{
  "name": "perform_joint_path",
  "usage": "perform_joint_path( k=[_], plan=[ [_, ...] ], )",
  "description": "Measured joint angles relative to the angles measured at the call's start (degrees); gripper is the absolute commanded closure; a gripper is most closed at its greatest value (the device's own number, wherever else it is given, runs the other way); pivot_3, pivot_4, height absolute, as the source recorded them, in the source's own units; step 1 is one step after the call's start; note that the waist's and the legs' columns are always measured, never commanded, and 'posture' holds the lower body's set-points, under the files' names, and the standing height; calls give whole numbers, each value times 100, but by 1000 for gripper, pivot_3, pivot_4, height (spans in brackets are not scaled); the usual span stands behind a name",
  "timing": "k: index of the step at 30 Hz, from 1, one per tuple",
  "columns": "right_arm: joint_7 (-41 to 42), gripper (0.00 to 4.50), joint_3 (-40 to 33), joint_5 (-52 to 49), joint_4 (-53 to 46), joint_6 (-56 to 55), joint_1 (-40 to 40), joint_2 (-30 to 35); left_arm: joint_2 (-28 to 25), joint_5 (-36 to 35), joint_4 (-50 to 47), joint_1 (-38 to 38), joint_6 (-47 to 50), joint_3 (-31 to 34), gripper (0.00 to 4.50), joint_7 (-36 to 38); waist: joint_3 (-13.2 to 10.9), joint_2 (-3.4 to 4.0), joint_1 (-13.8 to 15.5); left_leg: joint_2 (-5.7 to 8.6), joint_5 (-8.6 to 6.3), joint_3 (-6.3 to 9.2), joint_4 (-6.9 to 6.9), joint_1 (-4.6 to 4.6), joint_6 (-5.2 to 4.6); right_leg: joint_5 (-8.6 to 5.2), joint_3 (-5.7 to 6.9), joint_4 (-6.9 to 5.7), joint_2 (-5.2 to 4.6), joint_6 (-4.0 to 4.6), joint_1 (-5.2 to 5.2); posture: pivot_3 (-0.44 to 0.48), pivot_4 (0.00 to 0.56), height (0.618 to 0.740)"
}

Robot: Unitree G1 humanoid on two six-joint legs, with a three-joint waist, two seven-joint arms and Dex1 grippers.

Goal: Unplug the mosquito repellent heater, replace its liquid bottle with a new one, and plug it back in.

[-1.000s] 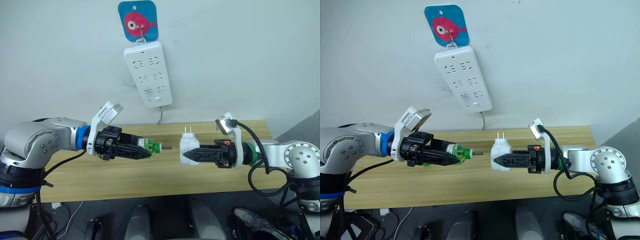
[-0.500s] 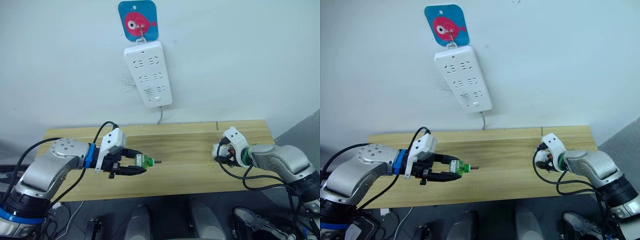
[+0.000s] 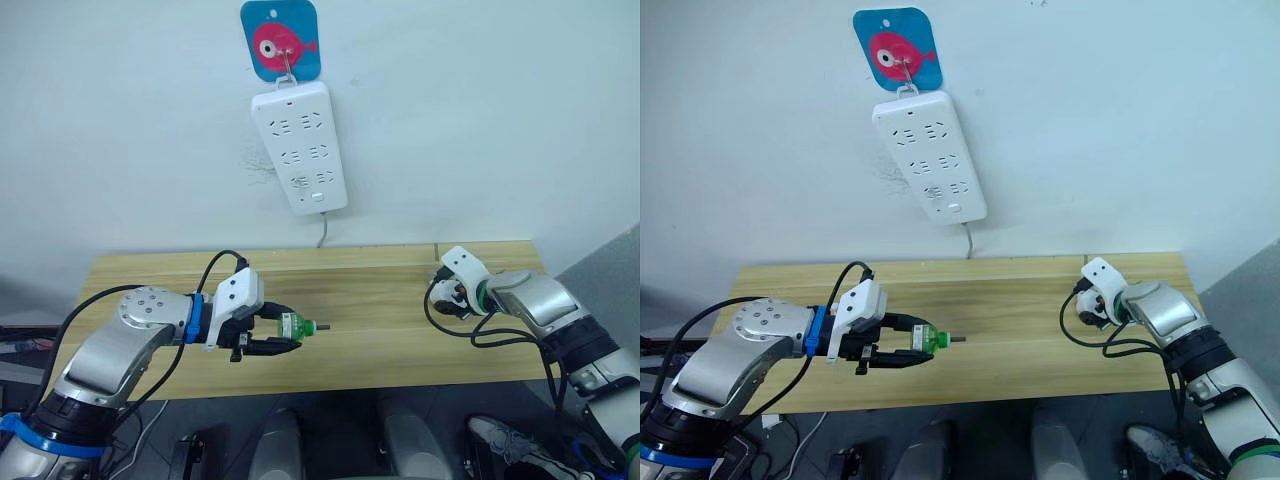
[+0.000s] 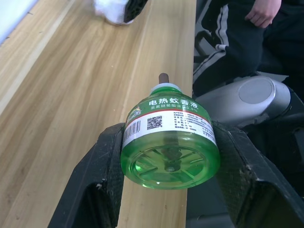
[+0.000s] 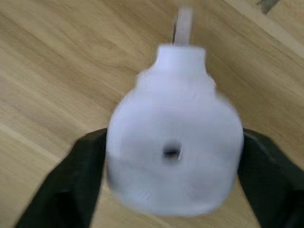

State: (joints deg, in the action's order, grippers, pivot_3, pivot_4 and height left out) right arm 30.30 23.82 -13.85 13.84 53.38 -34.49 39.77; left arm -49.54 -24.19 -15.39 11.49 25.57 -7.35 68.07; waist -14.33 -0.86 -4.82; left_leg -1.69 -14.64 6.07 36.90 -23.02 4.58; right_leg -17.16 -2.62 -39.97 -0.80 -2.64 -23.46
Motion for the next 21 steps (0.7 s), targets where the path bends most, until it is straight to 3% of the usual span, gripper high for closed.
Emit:
perform_joint_path(
  k=[6, 9, 11, 14, 18, 21],
  plan=[
    [-44, 0, -845, -35, -1082, 369, 460, 145, 240, 68, 254, 189, -96, 6, 2219, -45, 0, 0, 3, 2, 0, 2, 0, -2, 0, 0, 4, 0, -3, 0, 0, -103, 218, 725],
    [-61, 0, -1865, -496, -2192, 928, 719, 32, 546, 57, 348, 280, -197, 154, 2219, -264, 0, 1, 4, 3, 0, 2, -1, -2, 0, 0, 4, 0, -5, 0, 1, -115, 218, 725],
    [-111, 0, -2926, -1183, -3205, 1409, 888, -580, 1017, 32, 444, 300, -362, 344, 2219, -624, 1, 2, -13, 0, 0, 6, -2, 1, 0, 0, 7, -1, -3, 0, 5, -122, 218, 725],
    [-376, 0, -3844, -2132, -4285, 1730, 1058, -1806, 1701, -4, 445, 365, -590, 547, 2219, -1187, 3, 3, -13, -4, 1, 13, 0, 4, 1, 0, 12, -5, 0, 0, 9, -136, 214, 725],
    [-919, 0, -4288, -3319, -4816, 1959, 1455, -3412, 2379, 99, 411, 443, -1022, 718, 2219, -1951, 4, 3, -17, 3, 1, 8, 6, 5, 2, 1, 8, -6, -11, -1, 14, -143, 216, 725],
    [-1540, 0, -4398, -4068, -4802, 2150, 1505, -4222, 2625, 185, 258, 483, -1244, 711, 2219, -2251, 5, 4, -30, 8, 3, 3, 7, 6, 4, 5, 3, -6, -14, -6, 14, -141, 216, 725]
  ],
)
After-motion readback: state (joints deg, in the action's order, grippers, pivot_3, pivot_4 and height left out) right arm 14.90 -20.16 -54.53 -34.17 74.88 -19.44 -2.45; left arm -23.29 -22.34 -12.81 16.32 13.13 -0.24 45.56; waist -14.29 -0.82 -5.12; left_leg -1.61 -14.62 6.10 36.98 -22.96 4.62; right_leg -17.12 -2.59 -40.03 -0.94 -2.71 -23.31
